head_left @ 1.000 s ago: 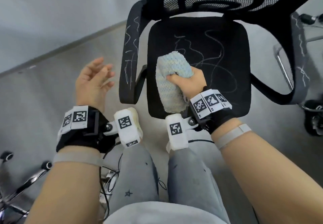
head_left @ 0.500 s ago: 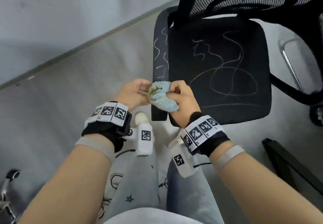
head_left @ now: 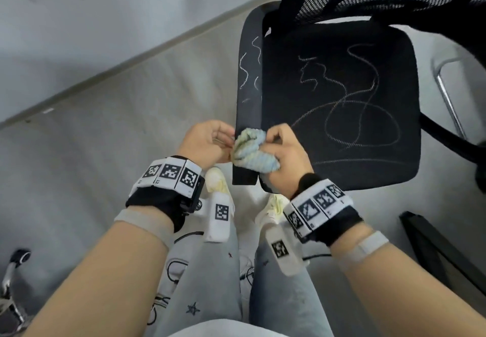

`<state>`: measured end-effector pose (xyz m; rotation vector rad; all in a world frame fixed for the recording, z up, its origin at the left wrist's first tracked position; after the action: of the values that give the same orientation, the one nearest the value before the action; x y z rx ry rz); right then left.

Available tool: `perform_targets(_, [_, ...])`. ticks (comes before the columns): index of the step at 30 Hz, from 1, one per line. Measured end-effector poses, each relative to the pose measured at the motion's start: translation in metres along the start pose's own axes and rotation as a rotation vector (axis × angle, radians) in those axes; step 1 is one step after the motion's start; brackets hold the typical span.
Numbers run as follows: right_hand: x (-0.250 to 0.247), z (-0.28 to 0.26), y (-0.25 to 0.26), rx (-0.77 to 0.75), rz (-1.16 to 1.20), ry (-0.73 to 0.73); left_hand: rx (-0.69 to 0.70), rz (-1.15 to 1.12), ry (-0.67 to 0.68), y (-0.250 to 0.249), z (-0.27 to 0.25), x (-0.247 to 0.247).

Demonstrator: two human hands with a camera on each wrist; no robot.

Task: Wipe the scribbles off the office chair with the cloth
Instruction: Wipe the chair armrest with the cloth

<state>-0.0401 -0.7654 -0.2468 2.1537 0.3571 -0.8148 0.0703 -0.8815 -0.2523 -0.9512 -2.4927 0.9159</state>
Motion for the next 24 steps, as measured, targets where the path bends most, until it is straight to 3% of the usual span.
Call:
perform_targets(2, [-0.009,0.013,0.010,-0.032,-0.067,0.032,-0.016,0.006,0.009,0.003,0.000,0.000])
perform_targets(6, [-0.028,0.063,0.031,-0.027,-0.047,-0.063,-0.002,-0.057,-0.012,0.008,0.001,-0.003])
perform_targets(10, [-0.022,0.051,0.024,-0.108,-0.165,-0.089,0.050,-0.165,-0.106,0.012,-0.002,0.001])
perform_targets(13, [0.000,0.014,-0.007,-0.152,-0.157,0.006,0.071,-0.167,-0.119,0.014,-0.001,0.001])
perform_targets(16, [0.012,-0.011,-0.025,-0.093,-0.070,0.223,0.062,-0.162,-0.088,0.014,-0.002,0.001])
perform_targets(18, [0.004,-0.006,-0.022,-0.044,0.016,0.169,0.052,-0.179,-0.080,0.013,-0.002,0.001])
perform_targets(21, [-0.023,0.019,-0.011,-0.061,0.116,-0.154,0.036,-0.193,-0.079,0.012,-0.003,0.001])
perform_targets(22, [-0.031,0.029,-0.002,-0.030,0.132,-0.183,0.030,-0.199,-0.077,0.013,-0.003,0.000])
perform_targets(24, [-0.034,0.049,0.010,-0.110,0.021,-0.211,0.029,-0.215,-0.073,0.014,-0.003,0.000])
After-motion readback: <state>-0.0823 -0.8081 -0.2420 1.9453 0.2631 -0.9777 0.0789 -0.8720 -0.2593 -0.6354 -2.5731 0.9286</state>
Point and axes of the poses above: each hand's wrist, its own z-axis towards the middle knuckle, its own x-axis out of the palm, y = z × x, the point moved 2 cm from there along z, towards the middle knuckle, and after that the axes turned 13 degrees about -z, right-handed, at the moved point
